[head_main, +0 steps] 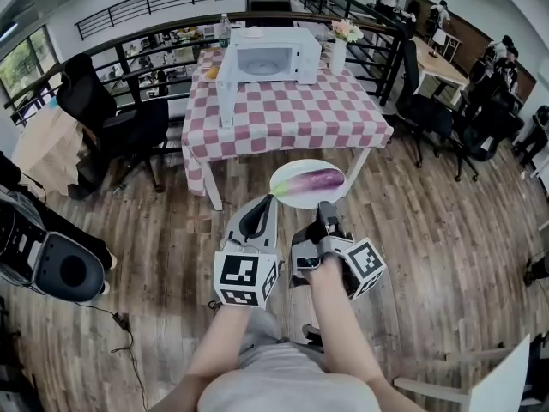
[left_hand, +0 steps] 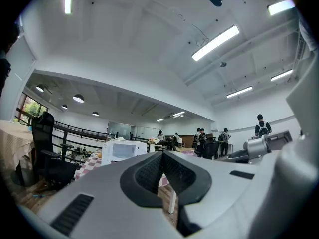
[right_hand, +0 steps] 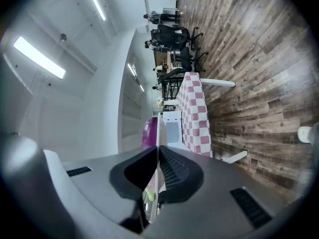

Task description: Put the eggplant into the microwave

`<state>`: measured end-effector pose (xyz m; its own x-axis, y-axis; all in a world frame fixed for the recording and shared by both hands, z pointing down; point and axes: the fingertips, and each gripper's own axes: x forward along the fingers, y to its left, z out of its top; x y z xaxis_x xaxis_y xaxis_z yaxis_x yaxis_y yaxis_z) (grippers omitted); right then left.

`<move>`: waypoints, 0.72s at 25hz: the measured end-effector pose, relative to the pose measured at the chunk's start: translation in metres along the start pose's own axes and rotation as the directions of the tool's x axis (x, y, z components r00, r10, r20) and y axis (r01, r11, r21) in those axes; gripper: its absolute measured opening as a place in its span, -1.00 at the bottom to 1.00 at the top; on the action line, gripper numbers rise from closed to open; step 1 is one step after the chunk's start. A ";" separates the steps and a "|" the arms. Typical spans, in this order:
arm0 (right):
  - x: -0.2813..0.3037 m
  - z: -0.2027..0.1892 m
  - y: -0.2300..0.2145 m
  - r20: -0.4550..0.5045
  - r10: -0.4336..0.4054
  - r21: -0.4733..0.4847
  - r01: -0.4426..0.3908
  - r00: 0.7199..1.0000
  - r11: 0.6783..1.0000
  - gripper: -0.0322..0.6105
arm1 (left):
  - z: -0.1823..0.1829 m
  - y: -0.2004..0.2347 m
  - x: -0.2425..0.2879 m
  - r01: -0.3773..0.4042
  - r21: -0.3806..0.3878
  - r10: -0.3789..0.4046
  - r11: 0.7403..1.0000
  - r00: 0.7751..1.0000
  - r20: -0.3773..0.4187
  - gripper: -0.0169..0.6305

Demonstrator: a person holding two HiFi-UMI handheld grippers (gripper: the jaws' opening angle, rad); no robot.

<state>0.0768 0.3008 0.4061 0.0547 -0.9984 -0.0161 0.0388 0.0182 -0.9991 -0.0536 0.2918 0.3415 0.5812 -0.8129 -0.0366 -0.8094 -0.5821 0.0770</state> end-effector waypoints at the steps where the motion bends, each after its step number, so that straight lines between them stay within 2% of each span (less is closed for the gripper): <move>1: 0.009 -0.003 -0.001 -0.002 -0.002 0.000 0.002 1.000 1.000 -0.79 | 0.001 0.007 0.006 -0.002 -0.001 0.002 1.000 1.000 0.001 -0.93; 7: 0.061 -0.025 -0.011 -0.017 -0.019 0.001 0.019 1.000 1.000 -0.79 | 0.001 0.059 0.041 -0.023 -0.019 0.023 1.000 1.000 0.002 -0.94; 18: 0.144 -0.054 -0.011 0.004 -0.025 -0.007 0.025 1.000 1.000 -0.79 | 0.007 0.129 0.097 -0.006 -0.035 0.007 0.999 1.000 0.005 -0.93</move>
<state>0.0309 0.1538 0.4129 0.0574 -0.9983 0.0092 0.0334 -0.0073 -0.9994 -0.1027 0.1379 0.3407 0.5754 -0.8168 -0.0412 -0.8097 -0.5761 0.1121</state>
